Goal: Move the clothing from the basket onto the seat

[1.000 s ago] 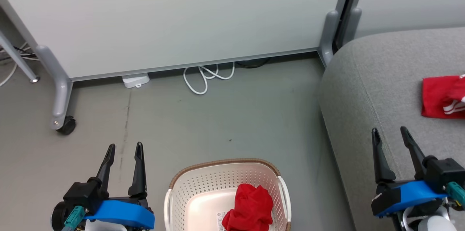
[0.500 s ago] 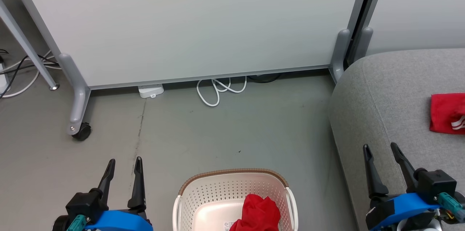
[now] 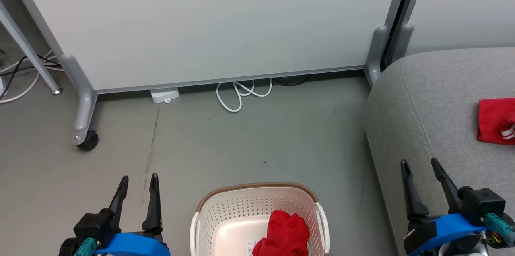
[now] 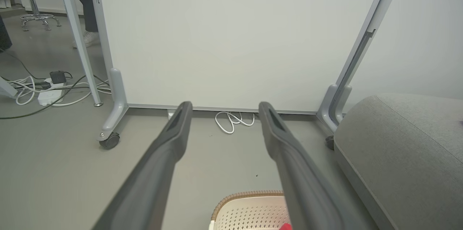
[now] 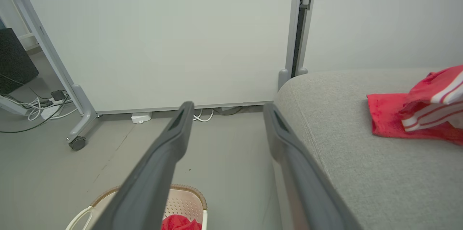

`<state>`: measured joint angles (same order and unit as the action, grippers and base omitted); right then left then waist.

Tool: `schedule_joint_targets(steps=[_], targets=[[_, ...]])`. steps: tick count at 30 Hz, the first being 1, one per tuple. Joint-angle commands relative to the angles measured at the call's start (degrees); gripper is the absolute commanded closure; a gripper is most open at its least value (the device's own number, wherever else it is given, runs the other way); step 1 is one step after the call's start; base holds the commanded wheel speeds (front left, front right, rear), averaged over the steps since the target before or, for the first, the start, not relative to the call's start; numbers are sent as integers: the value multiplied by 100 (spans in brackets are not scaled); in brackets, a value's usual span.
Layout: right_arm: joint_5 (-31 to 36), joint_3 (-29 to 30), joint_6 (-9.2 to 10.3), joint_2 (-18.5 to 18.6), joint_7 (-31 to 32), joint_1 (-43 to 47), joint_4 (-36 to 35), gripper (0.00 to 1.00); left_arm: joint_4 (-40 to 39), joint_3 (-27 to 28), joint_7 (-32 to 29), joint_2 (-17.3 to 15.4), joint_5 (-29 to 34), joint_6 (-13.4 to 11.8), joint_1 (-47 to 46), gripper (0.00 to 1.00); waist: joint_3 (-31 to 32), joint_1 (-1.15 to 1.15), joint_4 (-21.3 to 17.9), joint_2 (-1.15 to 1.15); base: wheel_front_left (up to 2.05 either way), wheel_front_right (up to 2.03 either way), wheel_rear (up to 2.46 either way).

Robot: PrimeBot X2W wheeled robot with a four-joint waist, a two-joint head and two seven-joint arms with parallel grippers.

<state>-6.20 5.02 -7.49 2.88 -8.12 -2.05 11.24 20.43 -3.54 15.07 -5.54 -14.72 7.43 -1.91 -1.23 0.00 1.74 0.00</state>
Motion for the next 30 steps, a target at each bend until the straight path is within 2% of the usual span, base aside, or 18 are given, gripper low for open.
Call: schedule_joint_targets(steps=[1,12,20,30], targets=[[-29,-12,-1,2,-6,4,-23,0,-13,-6,15,-29,-3,3,-85,0,-33,0,-8,0,0,0,0],[-73,-208,-1,2,-31,-227,-105,0,100,-286,15,-101,-38,3,-337,0,-450,0,-236,0,0,0,0],[-235,-679,-1,2,-120,-618,-172,0,504,-604,15,-222,-154,3,-819,0,-1175,0,-763,0,0,0,0],[-413,-1044,-1,1,-361,-1077,-89,0,1444,-1175,15,-384,-561,3,-1563,0,-2294,0,-1467,0,0,0,0]])
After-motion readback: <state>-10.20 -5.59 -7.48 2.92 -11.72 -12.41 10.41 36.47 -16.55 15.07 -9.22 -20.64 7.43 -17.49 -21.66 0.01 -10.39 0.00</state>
